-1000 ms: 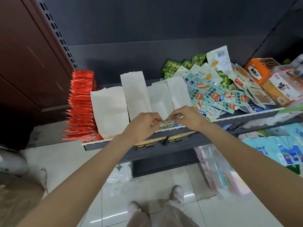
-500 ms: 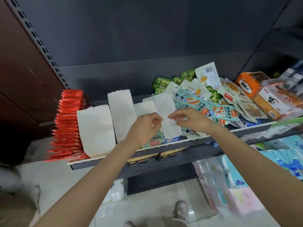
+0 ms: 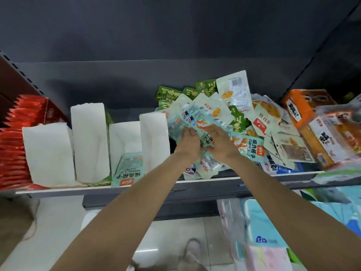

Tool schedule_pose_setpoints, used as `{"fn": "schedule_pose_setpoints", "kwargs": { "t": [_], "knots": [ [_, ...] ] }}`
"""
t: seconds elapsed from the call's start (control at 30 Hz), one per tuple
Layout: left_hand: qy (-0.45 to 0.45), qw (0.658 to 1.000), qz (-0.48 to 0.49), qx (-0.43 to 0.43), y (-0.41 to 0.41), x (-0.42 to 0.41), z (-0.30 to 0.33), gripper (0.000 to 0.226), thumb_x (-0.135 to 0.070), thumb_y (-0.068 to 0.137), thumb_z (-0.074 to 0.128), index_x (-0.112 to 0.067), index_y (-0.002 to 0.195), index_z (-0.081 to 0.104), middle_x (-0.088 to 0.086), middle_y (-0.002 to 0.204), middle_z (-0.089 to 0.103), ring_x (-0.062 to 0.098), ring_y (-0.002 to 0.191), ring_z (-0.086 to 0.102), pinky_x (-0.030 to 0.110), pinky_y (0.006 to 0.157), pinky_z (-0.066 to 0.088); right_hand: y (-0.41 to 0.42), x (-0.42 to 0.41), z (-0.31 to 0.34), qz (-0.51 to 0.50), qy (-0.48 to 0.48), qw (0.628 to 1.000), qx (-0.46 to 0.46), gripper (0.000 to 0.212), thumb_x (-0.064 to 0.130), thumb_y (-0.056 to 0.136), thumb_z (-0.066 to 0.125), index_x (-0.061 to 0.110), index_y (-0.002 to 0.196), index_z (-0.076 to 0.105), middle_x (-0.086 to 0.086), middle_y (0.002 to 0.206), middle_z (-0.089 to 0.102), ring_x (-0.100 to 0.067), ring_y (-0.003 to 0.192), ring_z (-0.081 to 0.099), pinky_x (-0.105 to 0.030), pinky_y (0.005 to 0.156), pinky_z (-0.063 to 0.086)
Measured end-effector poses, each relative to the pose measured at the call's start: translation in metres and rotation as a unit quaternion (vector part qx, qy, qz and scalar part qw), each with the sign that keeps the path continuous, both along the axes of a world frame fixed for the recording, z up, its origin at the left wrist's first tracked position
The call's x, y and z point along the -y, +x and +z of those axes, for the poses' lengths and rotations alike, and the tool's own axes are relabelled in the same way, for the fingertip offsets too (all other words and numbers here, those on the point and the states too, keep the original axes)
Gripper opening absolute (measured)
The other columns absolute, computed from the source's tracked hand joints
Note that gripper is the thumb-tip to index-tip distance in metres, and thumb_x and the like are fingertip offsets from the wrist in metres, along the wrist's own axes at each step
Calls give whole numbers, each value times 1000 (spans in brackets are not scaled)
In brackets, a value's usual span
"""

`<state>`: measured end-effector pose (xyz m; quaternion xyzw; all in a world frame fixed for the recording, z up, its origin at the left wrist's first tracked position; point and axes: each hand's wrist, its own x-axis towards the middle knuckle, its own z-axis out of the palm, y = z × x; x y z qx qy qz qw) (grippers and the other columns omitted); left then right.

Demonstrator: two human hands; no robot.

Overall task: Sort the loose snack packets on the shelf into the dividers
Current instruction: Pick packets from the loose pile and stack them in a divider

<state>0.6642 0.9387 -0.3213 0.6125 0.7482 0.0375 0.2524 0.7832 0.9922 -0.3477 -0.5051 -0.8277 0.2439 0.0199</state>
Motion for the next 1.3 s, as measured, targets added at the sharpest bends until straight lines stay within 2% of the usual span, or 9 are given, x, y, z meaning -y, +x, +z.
{"fn": "schedule_pose_setpoints", "kwargs": {
  "t": [0.1, 0.2, 0.3, 0.43, 0.53, 0.73, 0.83, 1.03, 1.3],
  "knots": [
    [-23, 995, 11, -92, 7, -7, -6, 65, 7, 91, 45, 10, 144, 8, 29, 152, 9, 37, 143, 11, 42, 111, 30, 5, -10, -7, 20, 24, 999, 0, 69, 9, 86, 60, 20, 146, 29, -1, 154, 19, -24, 141, 21, -38, 115, 24],
    [8, 980, -67, -186, 11, 1, 1, 53, 16, 81, 52, 4, 131, 40, 24, 132, 45, 36, 125, 45, 38, 88, 48, 6, -13, -4, 17, 12, 1000, -21, 68, 5, 84, 60, 19, 145, 32, -4, 153, 22, -24, 141, 22, -37, 116, 23],
    [74, 969, -96, -214, 8, 12, 19, 35, 10, 84, 50, -3, 117, 47, 13, 109, 63, 33, 97, 64, 37, 67, 46, 3, -13, 4, 11, 6, 997, -70, 73, 7, 85, 62, 18, 147, 25, -8, 151, 27, -24, 141, 23, -37, 116, 21],
    [221, 969, -42, -107, -11, 36, 44, 29, -2, 92, 44, -10, 120, 50, 9, 98, 65, 33, 84, 63, 33, 60, 41, -2, 3, 31, 58, 18, 980, -190, 59, 11, 89, 60, 19, 143, 37, -6, 135, 45, -17, 115, 50, -30, 103, 38],
    [317, 948, -5, 28, -37, 55, 58, 20, -16, 97, 47, -12, 113, 58, 8, 97, 69, 31, 82, 65, 37, 68, 52, -14, 19, 51, 80, 39, 979, -185, 31, 21, 90, 60, 5, 116, 61, -11, 108, 63, -21, 89, 62, -31, 80, 47],
    [372, 906, 100, 175, -97, 106, 84, 36, -29, 91, 57, -19, 126, 52, -12, 117, 57, 5, 104, 57, 24, 92, 48, -49, 63, 93, 35, 55, 962, -266, 27, 25, 90, 60, 4, 73, 58, 6, 55, 45, -5, 43, 39, -23, 47, 28],
    [372, 898, 136, 193, -129, 131, 86, 33, -24, 91, 58, -19, 123, 52, -8, 117, 62, 6, 104, 59, 28, 95, 49, -76, 88, 111, 16, 34, 946, -321, 21, 21, 90, 61, 5, 77, 64, 10, 60, 53, -1, 47, 46, -19, 47, 32],
    [299, 926, 107, 202, -165, 165, 80, 28, -27, 90, 61, -19, 116, 58, -8, 109, 66, 6, 95, 60, 14, 81, 46, -128, 133, 103, 37, -13, 949, -314, 22, 26, 88, 64, 7, 93, 72, -4, 83, 68, -14, 72, 66, -40, 69, 55],
    [262, 964, -39, -1, -187, 177, 46, 26, -21, 95, 52, -19, 117, 66, -1, 118, 66, 21, 110, 51, 31, 90, 36, -136, 150, 61, 49, 29, 979, -198, 23, 10, 89, 60, 6, 111, 69, -14, 107, 68, -27, 94, 63, -26, 82, 46]
  ]
}}
